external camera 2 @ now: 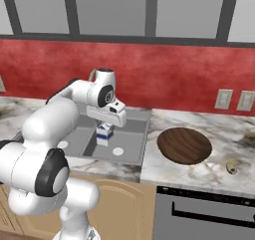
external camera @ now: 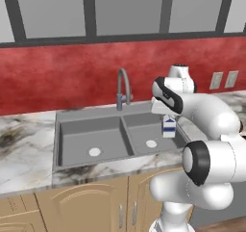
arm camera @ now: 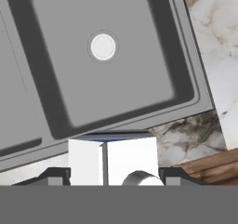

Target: Gather the eggs and milk located in the vicinity of the sink area and place them right next to the bowl.

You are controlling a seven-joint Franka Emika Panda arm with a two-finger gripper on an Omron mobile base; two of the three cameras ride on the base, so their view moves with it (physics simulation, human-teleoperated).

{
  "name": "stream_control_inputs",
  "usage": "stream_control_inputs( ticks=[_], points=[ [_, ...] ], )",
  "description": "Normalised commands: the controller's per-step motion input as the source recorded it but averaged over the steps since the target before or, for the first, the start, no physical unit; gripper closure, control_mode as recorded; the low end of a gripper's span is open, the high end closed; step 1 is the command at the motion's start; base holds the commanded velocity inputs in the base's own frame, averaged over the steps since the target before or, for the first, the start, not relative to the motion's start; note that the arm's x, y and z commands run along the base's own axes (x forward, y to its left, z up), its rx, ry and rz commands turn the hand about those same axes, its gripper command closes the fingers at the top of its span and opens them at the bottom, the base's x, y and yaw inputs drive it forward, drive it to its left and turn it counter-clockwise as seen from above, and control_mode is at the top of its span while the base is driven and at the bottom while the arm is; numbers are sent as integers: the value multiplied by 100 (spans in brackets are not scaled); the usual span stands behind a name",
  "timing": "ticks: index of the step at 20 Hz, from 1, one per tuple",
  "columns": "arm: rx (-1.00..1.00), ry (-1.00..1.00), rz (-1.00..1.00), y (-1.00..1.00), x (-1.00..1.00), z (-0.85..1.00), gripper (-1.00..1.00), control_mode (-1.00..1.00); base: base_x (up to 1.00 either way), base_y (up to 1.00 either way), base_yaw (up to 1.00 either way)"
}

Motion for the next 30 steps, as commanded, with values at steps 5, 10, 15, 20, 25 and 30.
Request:
stream_control_inputs(
  ticks=[5, 10, 15, 20, 25, 30],
  points=[
    [0, 0, 0, 0, 0, 0, 100, 100, 5, -67, 1],
    [0, 0, 0, 0, 0, 0, 100, 100, 14, -84, 7],
    [0, 0, 0, 0, 0, 0, 100, 100, 8, -69, 2],
    [0, 0, 0, 0, 0, 0, 100, 100, 9, -43, 0],
    [0, 0, 0, 0, 0, 0, 100, 100, 6, -28, 0],
    [0, 0, 0, 0, 0, 0, 100, 100, 23, -25, 3]
  ],
)
